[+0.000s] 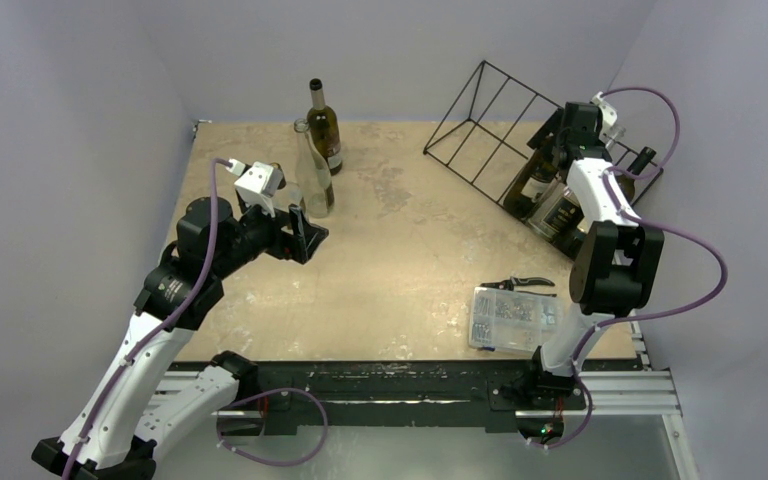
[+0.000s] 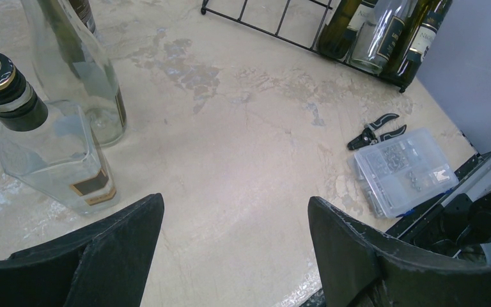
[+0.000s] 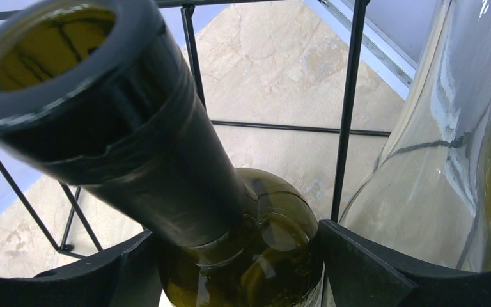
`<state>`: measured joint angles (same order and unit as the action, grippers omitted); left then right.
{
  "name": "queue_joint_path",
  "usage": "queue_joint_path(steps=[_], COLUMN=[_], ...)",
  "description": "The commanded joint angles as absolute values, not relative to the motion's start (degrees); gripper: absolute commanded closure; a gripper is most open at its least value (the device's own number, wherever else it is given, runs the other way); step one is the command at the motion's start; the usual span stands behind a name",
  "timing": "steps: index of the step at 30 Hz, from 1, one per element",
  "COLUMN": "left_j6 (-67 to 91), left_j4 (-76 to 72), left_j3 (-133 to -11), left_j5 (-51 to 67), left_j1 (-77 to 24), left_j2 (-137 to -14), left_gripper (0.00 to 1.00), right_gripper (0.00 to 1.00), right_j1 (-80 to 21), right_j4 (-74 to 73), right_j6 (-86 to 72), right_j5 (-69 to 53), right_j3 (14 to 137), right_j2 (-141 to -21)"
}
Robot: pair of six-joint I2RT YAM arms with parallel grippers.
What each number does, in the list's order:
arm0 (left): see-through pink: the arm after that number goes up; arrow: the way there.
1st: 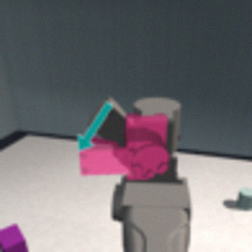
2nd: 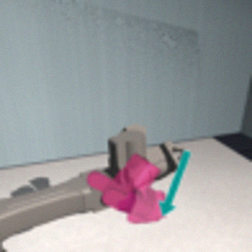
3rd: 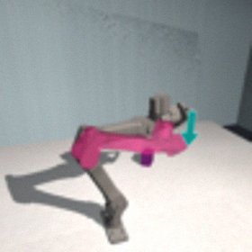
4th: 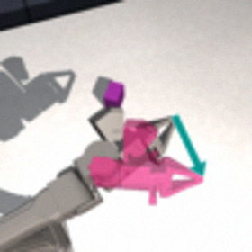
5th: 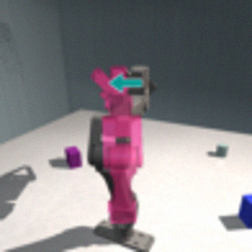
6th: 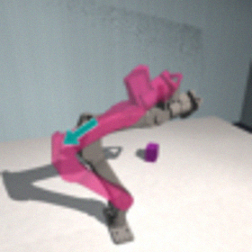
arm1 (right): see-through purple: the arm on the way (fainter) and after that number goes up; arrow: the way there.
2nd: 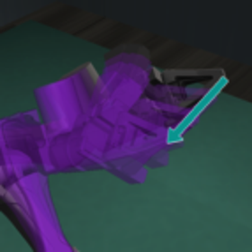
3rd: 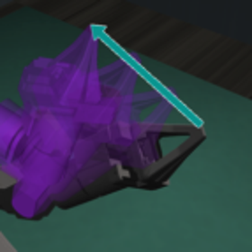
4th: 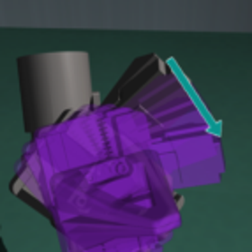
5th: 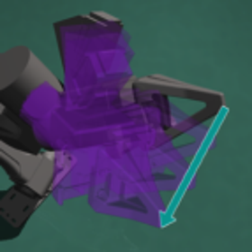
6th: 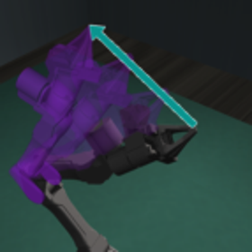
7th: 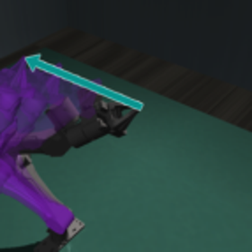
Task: Put the wine bottle on the wine rack
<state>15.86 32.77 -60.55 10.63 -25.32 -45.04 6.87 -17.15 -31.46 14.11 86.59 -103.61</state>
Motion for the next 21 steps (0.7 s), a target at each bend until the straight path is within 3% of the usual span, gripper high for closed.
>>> queue_joint_path(steps=[1, 8, 21], left_j6=[15.4, 15.5, 15.6], left_j4=[32.2, 32.1, 31.8], left_j3=[-62.7, -62.7, -62.5], left_j5=[10.4, 10.5, 10.6], left_j1=[-25.8, -25.8, -25.8], left_j2=[-44.7, -44.6, -43.8], left_gripper=[0.17, 0.17, 0.17], right_gripper=[0.12, 0.07, 0.05], right_j1=[7.0, 7.0, 6.9], right_j4=[-16.2, -17.1, -17.1], right_j6=[-30.3, -30.2, -29.1], right_j5=[16.7, 17.5, 18.1], right_j3=[89.7, 89.4, 87.6], right_j2=[-103.4, -102.9, -99.0])
